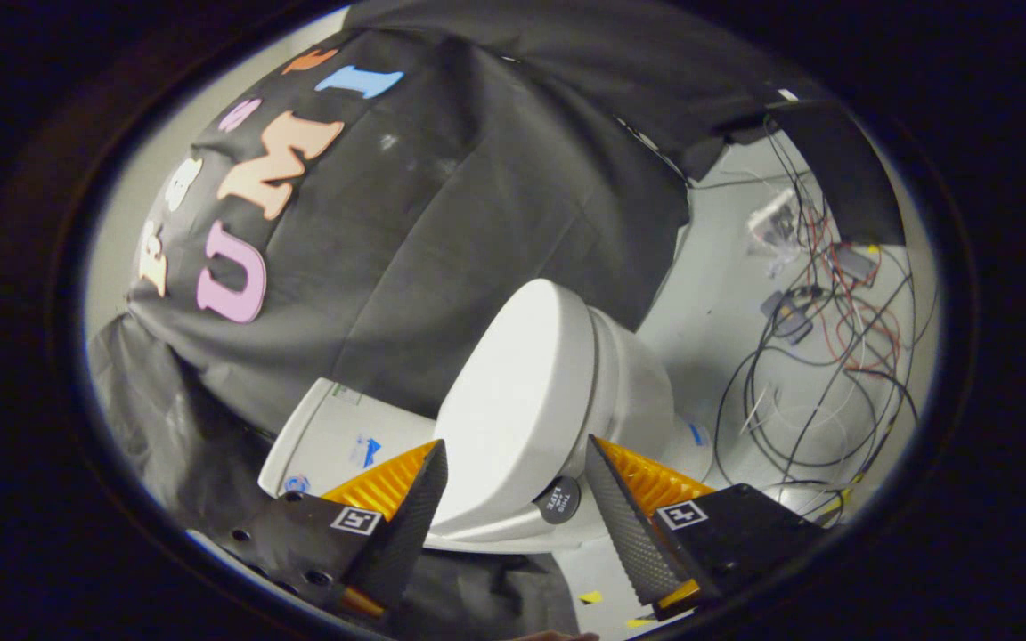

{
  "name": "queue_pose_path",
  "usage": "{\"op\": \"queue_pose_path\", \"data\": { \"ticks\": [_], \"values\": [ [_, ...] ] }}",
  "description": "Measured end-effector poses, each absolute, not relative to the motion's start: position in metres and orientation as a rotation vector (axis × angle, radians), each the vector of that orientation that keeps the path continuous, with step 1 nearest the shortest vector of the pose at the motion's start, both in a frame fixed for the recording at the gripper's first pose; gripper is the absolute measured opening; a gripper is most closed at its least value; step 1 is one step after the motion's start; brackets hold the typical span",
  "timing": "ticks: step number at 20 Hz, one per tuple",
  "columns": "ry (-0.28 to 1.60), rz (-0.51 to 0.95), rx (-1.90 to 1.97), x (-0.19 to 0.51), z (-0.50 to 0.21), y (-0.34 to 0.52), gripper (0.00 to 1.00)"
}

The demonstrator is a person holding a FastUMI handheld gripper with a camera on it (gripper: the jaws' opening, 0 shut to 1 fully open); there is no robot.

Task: Open the toilet lid.

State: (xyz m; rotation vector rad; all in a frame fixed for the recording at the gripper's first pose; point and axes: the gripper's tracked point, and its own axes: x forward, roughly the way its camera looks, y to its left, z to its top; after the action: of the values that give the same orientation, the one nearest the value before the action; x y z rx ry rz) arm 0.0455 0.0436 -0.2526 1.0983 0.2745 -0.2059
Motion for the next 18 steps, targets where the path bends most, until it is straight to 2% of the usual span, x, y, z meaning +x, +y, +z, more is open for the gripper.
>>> {"op": "queue_pose_path", "data": {
  "ticks": [4,7,13,16,17,18],
  "values": [
    [0.333,-0.207,1.191,0.049,-0.28,0.053,0.96],
    [0.347,-0.179,1.266,0.051,-0.292,0.06,0.77],
    [0.411,-0.153,1.318,0.055,-0.322,0.078,0.77],
    [0.369,-0.169,1.409,0.07,-0.328,0.078,0.37],
    [0.379,-0.148,1.429,0.068,-0.325,0.084,0.27],
    [0.372,-0.187,1.447,0.069,-0.325,0.078,0.16]
  ]
}}
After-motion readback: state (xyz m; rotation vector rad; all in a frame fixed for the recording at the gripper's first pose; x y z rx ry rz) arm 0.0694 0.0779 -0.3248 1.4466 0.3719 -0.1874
